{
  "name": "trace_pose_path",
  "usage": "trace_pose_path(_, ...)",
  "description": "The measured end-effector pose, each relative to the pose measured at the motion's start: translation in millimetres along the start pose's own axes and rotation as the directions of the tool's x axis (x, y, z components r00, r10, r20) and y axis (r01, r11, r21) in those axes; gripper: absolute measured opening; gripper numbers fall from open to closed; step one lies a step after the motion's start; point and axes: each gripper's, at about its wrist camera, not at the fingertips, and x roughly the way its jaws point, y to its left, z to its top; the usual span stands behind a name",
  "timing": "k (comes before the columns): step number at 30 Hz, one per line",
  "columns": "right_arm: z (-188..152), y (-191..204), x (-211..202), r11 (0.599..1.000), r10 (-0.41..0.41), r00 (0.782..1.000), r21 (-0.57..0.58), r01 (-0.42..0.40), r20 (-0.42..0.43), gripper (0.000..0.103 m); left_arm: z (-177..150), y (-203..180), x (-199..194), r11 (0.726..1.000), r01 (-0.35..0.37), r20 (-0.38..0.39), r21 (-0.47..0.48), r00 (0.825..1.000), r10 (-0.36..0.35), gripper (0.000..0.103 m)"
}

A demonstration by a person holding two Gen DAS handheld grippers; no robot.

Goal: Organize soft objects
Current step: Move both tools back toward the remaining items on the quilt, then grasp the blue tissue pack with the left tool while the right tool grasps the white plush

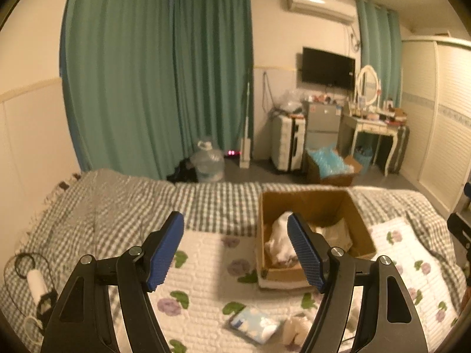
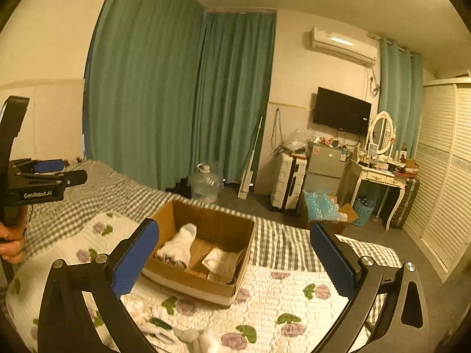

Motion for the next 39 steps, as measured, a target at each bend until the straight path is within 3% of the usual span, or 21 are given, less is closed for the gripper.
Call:
trace_pose_path(8, -36.8, 4.9, 34.3, 1.0, 0.018, 0.996, -0.011, -0.019, -0.09, 0.103, -37.1, -3.3, 39.5, 1.0, -0.013, -0.121, 0.017, 0.993, 0.015, 0.073)
trace_pose_path(14, -74.4, 11.3, 56.7, 0.998, 0.047, 0.982, -0.031, -0.054, -0.185, 0.103, -65.2, -7.3, 72.7, 0.999, -0.022, -0.211, 0.04, 0.977, 0.03, 0.073)
trace_pose_path(25, -130.8, 12.1, 82.9, 0.994, 0.078, 0.939, -0.04, -0.097, -0.336, 0.101, -132.6, -20.2, 124.8, 0.997, 0.029, -0.419, 0.078, 0.908, 0.007, 0.073)
trace_pose_path(39, -180.2, 9.3, 90.2, 0.996, 0.09, 0.892, 0.023, -0.089, -0.442, 0.098, -174.0, -30.7, 96.3, 0.969, 0.192, -0.516, 0.157, 0.852, -0.085, 0.073)
